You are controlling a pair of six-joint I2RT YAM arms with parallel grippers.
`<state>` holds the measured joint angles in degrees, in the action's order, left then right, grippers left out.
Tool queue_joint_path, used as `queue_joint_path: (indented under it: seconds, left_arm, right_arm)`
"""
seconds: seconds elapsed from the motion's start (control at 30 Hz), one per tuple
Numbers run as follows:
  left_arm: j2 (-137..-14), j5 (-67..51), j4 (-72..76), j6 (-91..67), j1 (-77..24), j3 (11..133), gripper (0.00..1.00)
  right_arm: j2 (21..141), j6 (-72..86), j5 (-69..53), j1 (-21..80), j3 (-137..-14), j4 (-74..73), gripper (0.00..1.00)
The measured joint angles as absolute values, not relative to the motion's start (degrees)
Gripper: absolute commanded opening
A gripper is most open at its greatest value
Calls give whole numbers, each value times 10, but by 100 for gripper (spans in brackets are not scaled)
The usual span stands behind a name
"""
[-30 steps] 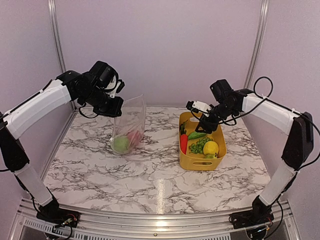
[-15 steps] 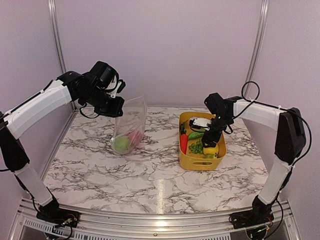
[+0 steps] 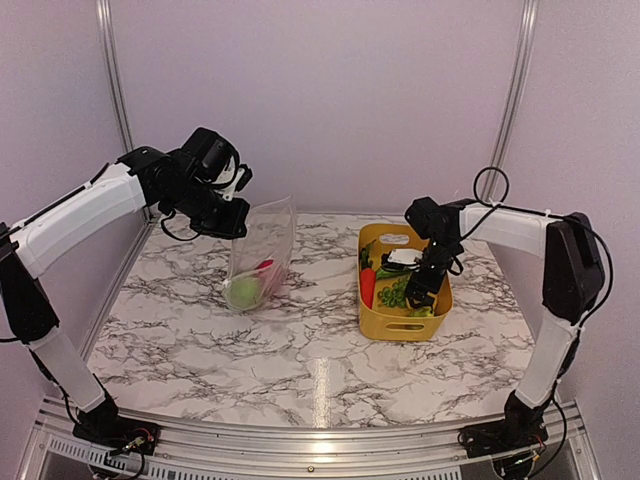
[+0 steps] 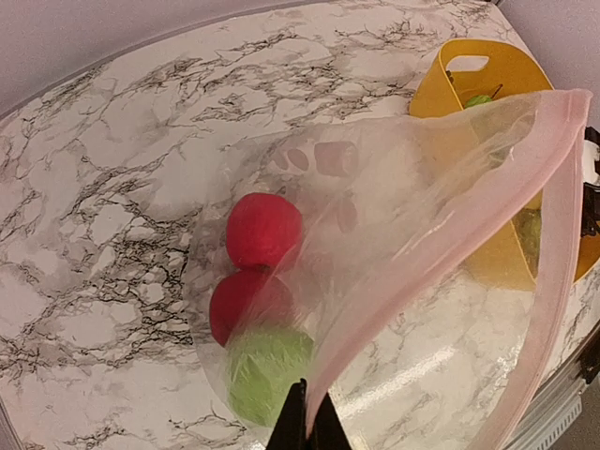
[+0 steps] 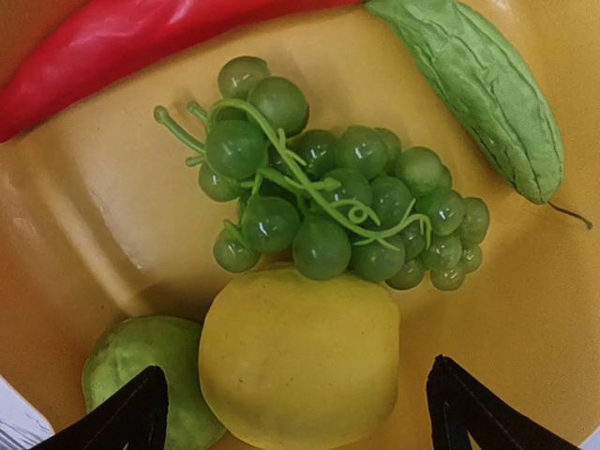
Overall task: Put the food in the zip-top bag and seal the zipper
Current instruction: Pick up the fake fruit from the bin.
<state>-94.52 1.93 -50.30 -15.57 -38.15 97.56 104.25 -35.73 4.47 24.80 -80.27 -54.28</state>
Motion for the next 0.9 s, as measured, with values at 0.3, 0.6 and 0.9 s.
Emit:
queue_joint_path:
  seconds: [0.3,0.6,0.9]
  left_arm:
    - [-945,15,-499,-156,-382,967,0]
    - [-945,13,-495,-156,-381,963,0]
    - [-945,9,-492,-156,-381,959,0]
  right_arm:
    - [1073,-338,46,239,-801,-544,87]
    - [1086,-328,41,238,-820,-571,56]
    - [1082,-326,1,238,-881,-582,50]
